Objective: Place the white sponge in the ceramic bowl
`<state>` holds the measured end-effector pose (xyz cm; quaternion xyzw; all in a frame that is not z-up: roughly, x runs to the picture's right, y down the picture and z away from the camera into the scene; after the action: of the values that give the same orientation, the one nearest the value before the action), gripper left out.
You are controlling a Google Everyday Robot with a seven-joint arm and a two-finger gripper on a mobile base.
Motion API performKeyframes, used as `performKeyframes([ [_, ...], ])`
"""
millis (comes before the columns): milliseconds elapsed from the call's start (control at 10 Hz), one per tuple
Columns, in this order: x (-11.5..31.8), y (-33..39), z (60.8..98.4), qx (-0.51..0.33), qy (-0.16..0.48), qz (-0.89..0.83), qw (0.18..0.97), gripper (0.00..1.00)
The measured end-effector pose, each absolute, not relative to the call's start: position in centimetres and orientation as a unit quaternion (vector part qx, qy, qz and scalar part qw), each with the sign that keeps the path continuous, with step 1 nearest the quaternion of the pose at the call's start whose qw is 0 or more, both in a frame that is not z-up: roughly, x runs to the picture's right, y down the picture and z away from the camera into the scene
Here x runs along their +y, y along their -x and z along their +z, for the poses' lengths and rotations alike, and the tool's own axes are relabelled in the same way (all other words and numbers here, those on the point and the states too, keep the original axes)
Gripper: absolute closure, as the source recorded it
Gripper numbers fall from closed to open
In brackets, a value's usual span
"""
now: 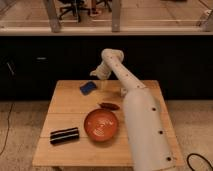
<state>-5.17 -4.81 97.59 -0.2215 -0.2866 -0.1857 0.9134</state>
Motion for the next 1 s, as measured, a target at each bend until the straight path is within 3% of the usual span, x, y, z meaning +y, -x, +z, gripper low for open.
performKeyframes([
  [1000, -4.4, 7.7, 99.6, -0.301, 0.239, -0.166, 0.908, 0.20],
])
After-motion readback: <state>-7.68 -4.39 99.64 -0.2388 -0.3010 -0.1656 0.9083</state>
